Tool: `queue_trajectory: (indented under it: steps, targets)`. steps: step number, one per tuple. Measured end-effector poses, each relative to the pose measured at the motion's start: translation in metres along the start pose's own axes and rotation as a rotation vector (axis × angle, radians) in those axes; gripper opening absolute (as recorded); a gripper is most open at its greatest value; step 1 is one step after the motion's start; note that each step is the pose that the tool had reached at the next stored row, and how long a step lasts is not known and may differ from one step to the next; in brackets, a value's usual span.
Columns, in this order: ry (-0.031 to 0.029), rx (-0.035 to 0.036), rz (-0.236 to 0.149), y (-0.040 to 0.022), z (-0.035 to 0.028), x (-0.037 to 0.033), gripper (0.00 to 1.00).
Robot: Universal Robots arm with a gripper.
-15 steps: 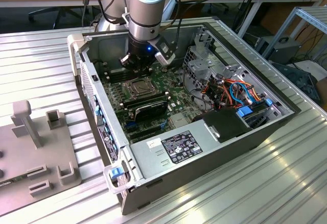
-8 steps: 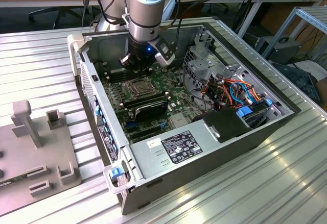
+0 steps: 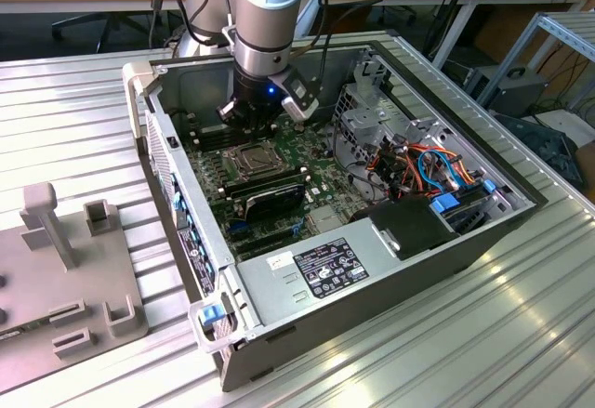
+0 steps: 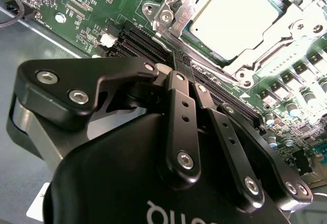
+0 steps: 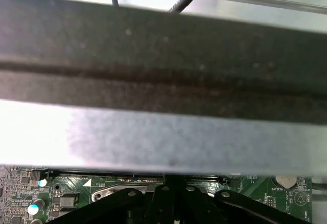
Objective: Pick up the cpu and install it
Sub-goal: 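Install the first cpu locking lever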
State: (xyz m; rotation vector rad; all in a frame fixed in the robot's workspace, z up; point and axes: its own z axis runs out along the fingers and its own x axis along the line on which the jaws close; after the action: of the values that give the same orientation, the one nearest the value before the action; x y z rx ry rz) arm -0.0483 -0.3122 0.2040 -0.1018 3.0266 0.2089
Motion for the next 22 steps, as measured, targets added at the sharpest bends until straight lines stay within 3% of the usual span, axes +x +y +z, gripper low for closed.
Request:
queue_trajectory:
  steps: [22]
  targets:
    - [0.0004,0.0056,-0.001,-0.0002,0.0011,0.0001,0.11]
